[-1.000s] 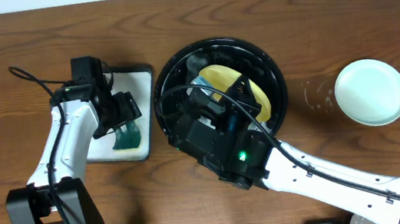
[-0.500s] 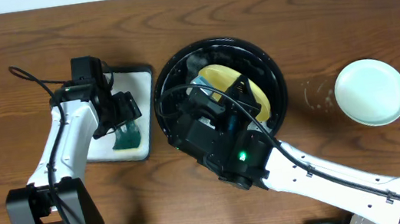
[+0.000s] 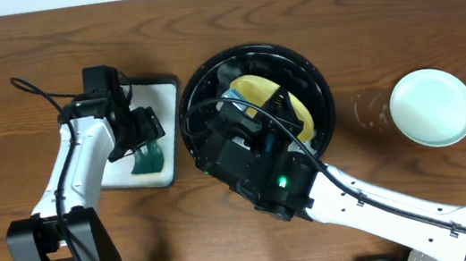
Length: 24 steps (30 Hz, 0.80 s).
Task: Clean dirty plates on tray and stack at the side
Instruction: 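Lift the yellow plate off the black tray with the right gripper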
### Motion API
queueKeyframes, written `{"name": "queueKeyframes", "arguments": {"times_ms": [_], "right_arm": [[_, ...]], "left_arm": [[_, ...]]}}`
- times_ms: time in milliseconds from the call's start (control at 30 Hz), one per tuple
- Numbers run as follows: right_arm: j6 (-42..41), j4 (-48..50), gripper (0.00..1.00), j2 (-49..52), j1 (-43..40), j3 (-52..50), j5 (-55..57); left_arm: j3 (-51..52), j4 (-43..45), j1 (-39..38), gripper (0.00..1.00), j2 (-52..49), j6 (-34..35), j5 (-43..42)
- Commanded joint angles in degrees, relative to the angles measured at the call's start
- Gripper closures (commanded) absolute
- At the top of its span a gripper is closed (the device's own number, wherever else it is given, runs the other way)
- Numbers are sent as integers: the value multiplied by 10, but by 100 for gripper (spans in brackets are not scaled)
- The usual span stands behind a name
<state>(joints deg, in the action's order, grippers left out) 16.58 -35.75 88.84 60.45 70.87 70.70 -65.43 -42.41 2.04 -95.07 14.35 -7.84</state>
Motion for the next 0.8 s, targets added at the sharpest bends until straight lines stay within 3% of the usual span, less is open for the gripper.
{"name": "queueKeyframes", "arguments": {"times_ms": [0,767], "right_arm": [[-7,2,99,-14,2,11,-18],[-48,3,99,-14,0,11,-37]], "left_arm": [[-2,-2,2,19,0,-1,-5],[-2,-2,2,19,0,-1,-5]]}}
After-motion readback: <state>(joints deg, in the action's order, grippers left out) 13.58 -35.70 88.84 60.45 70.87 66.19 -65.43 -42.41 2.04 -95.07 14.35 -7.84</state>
